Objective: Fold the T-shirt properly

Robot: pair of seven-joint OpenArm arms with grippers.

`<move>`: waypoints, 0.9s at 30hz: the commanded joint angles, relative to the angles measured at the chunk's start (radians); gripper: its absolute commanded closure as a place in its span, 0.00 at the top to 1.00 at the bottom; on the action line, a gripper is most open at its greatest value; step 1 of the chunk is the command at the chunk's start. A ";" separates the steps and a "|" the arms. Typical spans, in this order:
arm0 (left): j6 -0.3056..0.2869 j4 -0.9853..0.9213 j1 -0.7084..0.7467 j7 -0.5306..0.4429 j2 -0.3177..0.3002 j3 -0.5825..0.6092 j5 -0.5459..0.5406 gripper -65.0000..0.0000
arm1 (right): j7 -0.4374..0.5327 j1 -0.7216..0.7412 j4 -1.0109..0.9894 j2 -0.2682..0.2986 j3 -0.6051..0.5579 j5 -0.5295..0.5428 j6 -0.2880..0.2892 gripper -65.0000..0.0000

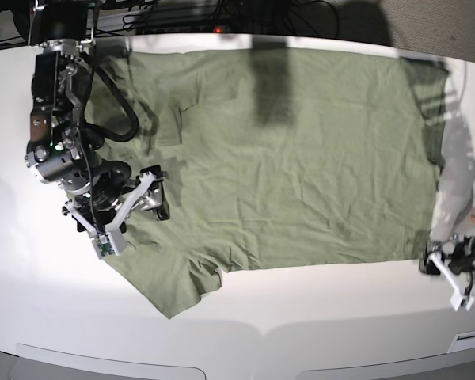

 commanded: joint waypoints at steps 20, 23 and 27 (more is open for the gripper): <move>-0.129 0.010 0.102 0.028 0.035 -0.002 -0.108 0.70 | -0.007 0.019 0.016 0.008 0.005 0.039 0.000 0.74; -0.129 0.010 0.104 0.055 0.051 -0.002 -0.111 0.70 | -0.007 0.019 0.016 0.008 0.005 0.039 0.000 0.74; -0.129 0.010 0.104 0.116 0.053 -0.002 -0.169 0.70 | -0.006 0.019 0.016 0.008 0.005 0.039 0.000 0.74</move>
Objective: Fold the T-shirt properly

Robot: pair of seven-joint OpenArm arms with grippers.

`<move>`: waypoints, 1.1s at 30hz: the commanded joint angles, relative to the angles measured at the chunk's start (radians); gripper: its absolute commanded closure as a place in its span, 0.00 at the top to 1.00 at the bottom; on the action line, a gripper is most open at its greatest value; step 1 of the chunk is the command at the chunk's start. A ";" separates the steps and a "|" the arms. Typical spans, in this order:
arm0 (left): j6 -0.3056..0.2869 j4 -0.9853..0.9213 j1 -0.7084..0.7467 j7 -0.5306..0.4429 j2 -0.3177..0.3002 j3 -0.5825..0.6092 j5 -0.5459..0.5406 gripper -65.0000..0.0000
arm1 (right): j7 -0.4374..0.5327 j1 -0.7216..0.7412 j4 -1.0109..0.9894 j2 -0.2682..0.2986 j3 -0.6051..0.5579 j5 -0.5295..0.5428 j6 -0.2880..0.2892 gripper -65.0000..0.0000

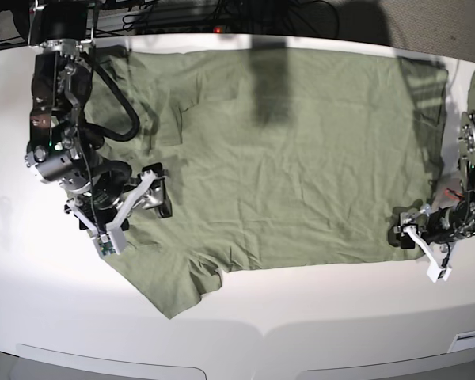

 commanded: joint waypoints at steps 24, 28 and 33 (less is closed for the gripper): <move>-0.009 0.005 -0.024 0.022 -0.008 0.000 -0.126 0.70 | 0.017 0.019 0.016 0.008 0.005 0.004 0.000 0.74; -0.009 0.005 -0.024 0.031 -0.009 0.000 -0.143 0.70 | 0.017 0.019 0.016 0.008 0.005 0.004 0.000 0.74; -0.009 0.005 -0.025 0.042 -0.009 0.000 -0.266 0.69 | 0.016 0.019 0.016 0.008 0.005 0.004 0.000 0.74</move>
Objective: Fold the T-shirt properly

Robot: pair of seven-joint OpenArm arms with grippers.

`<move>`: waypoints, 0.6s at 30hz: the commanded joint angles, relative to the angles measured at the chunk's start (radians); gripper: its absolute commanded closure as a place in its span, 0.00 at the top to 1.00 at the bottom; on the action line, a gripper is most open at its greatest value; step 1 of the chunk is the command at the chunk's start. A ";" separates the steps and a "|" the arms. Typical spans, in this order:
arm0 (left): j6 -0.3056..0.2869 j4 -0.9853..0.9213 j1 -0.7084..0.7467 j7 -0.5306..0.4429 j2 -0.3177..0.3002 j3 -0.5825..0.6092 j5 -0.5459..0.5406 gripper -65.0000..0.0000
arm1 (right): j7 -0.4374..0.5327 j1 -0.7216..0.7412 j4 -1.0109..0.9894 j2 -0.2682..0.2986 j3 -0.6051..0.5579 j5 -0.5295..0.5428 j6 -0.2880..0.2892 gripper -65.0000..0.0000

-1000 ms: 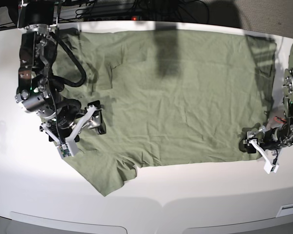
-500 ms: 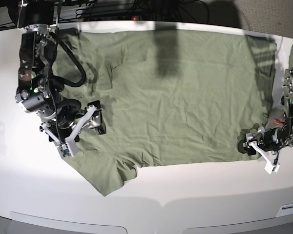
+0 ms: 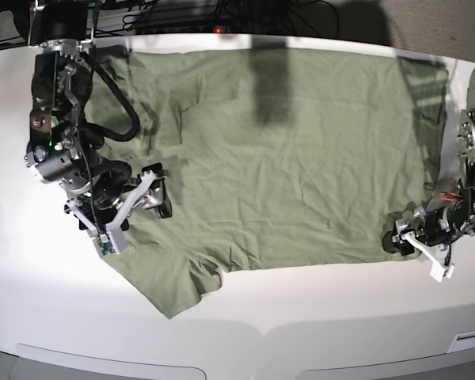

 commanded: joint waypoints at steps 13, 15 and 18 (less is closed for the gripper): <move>-0.010 0.009 -0.026 -0.037 -0.009 0.000 -0.047 0.52 | 0.009 0.019 0.016 0.008 0.005 0.005 0.000 0.74; -0.010 0.009 -0.026 -0.105 -0.010 0.000 -0.046 0.37 | 0.009 0.019 0.016 0.008 0.005 0.005 0.000 0.74; -0.010 0.009 -0.026 -0.257 -0.011 0.000 -0.040 0.11 | 0.009 0.019 0.016 0.008 0.005 0.005 0.000 0.74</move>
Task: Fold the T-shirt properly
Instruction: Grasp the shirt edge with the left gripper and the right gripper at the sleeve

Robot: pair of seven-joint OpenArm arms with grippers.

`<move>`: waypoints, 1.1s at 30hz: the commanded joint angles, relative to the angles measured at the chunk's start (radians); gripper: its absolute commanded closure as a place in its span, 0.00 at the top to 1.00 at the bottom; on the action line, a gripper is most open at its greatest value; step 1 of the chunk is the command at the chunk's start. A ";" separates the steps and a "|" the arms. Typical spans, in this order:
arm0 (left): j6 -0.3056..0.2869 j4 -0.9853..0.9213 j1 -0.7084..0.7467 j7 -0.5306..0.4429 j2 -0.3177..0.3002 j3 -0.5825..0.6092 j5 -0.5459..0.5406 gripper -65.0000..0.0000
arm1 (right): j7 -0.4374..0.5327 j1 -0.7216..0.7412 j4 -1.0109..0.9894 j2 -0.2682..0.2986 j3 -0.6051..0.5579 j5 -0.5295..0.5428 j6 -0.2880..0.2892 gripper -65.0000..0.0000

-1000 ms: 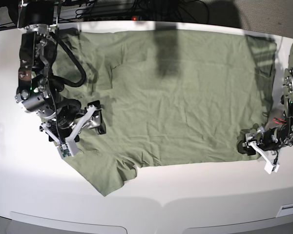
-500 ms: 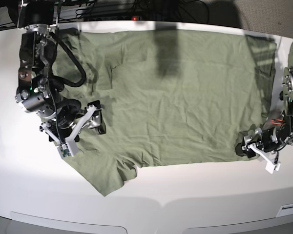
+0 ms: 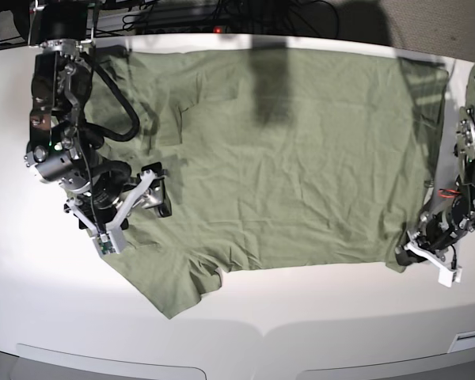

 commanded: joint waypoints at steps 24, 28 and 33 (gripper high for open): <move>-0.013 0.015 0.052 -0.087 -0.007 -0.001 0.040 0.00 | 0.164 0.077 -0.024 0.009 0.014 -0.282 -0.054 0.74; -0.013 0.015 0.052 -0.071 -0.008 -0.001 0.041 0.00 | 0.191 0.141 -0.174 0.009 0.049 -0.322 -0.054 0.74; -0.013 0.015 0.052 -0.072 -0.008 -0.001 0.040 0.00 | 0.222 0.253 -0.357 0.015 0.066 -0.321 -0.054 0.74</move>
